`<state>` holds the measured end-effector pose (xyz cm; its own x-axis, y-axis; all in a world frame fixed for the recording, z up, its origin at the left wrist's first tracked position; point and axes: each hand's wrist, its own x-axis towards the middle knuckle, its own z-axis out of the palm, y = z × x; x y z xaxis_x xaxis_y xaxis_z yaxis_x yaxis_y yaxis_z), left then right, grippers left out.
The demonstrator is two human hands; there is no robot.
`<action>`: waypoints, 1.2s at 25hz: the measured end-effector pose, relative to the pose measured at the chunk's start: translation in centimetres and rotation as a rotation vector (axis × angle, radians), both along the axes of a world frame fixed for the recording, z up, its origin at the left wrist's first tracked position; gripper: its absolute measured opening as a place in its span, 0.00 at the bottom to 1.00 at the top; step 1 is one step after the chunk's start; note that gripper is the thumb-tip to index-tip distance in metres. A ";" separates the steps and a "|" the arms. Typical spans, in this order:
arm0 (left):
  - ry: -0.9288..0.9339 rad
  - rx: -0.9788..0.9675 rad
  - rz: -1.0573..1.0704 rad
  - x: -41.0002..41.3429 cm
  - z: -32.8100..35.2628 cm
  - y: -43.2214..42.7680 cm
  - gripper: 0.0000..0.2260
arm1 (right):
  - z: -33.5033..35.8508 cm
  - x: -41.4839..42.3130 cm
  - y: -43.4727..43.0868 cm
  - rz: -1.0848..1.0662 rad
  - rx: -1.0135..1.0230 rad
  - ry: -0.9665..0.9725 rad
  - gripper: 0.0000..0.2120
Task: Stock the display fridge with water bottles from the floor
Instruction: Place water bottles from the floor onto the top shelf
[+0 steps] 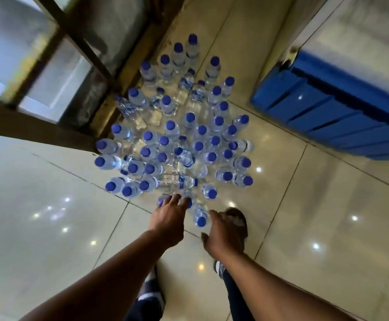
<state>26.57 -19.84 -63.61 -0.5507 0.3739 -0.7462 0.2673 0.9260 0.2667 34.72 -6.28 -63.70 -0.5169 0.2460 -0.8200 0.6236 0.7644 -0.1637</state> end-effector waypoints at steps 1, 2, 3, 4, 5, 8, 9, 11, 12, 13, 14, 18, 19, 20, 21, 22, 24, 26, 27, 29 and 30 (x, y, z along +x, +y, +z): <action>0.010 -0.007 -0.052 0.6 -3.0 0.3 0.37 | -2.8 1.0 -0.5 0.013 0.013 0.013 0.34; 0.012 -0.010 -0.093 1.1 -6.3 0.5 0.38 | -5.9 2.0 -0.9 0.021 0.017 0.032 0.36; 0.014 -0.011 -0.120 1.4 -9.2 0.6 0.39 | -8.6 2.7 -1.2 0.018 0.018 0.054 0.37; 0.009 -0.016 -0.150 1.6 -11.7 0.9 0.39 | -11.1 3.2 -1.5 0.019 0.016 0.070 0.38; 0.004 -0.024 -0.179 1.8 -13.6 1.1 0.39 | -13.1 3.7 -1.9 0.026 0.015 0.082 0.37; 0.028 0.010 -0.166 2.1 -17.1 1.4 0.31 | -16.4 4.4 -2.8 0.015 0.037 0.158 0.30; 0.044 0.022 -0.144 1.8 -17.5 1.5 0.28 | -16.8 4.3 -2.8 0.014 0.047 0.177 0.27; 0.068 0.043 -0.106 1.4 -17.2 1.6 0.25 | -16.6 3.8 -2.4 -0.012 0.066 0.207 0.23; 0.072 0.045 -0.103 1.4 -16.2 1.6 0.25 | -15.6 3.7 -2.1 -0.015 0.065 0.213 0.22; 0.077 0.041 -0.104 1.4 -14.8 1.5 0.25 | -14.1 3.6 -1.8 -0.019 0.056 0.216 0.22; 0.081 0.044 -0.102 1.6 -12.8 1.3 0.25 | -12.1 3.4 -1.6 -0.025 0.040 0.212 0.23; 0.075 0.104 -0.063 1.3 -1.2 0.4 0.26 | -0.4 2.6 -0.4 -0.013 0.029 0.240 0.27; 0.085 0.131 -0.074 0.7 3.2 0.4 0.26 | 3.8 2.3 0.2 -0.013 0.048 0.263 0.28; 0.104 0.156 -0.100 0.0 8.0 0.4 0.26 | 8.5 1.9 0.9 -0.022 0.068 0.288 0.29; 0.138 0.188 -0.134 -0.7 13.0 0.5 0.27 | 13.2 1.6 1.5 -0.047 0.081 0.327 0.30; 0.179 0.220 -0.165 -1.5 18.2 0.7 0.28 | 18.1 1.2 2.3 -0.091 0.085 0.369 0.30; 0.287 0.301 -0.180 -3.4 29.1 1.9 0.27 | 28.2 0.3 4.4 -0.212 0.107 0.495 0.32; 0.382 0.381 -0.176 -5.1 38.8 3.5 0.24 | 36.8 -0.8 6.6 -0.310 0.127 0.635 0.34; 0.449 0.436 -0.192 -6.1 43.9 4.7 0.24 | 41.7 -1.5 8.0 -0.342 0.156 0.723 0.35; 0.589 0.576 -0.203 -7.7 53.4 7.1 0.23 | 51.0 -2.8 10.6 -0.393 0.204 0.906 0.34; 0.659 0.667 -0.201 -8.6 57.8 8.5 0.22 | 55.5 -3.5 11.9 -0.421 0.222 1.016 0.32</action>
<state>18.01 -11.32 -5.80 -0.6629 0.7432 0.0910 0.6893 0.5582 0.4619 31.24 5.63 -8.20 -0.7623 0.6470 0.0189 0.4937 0.6001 -0.6294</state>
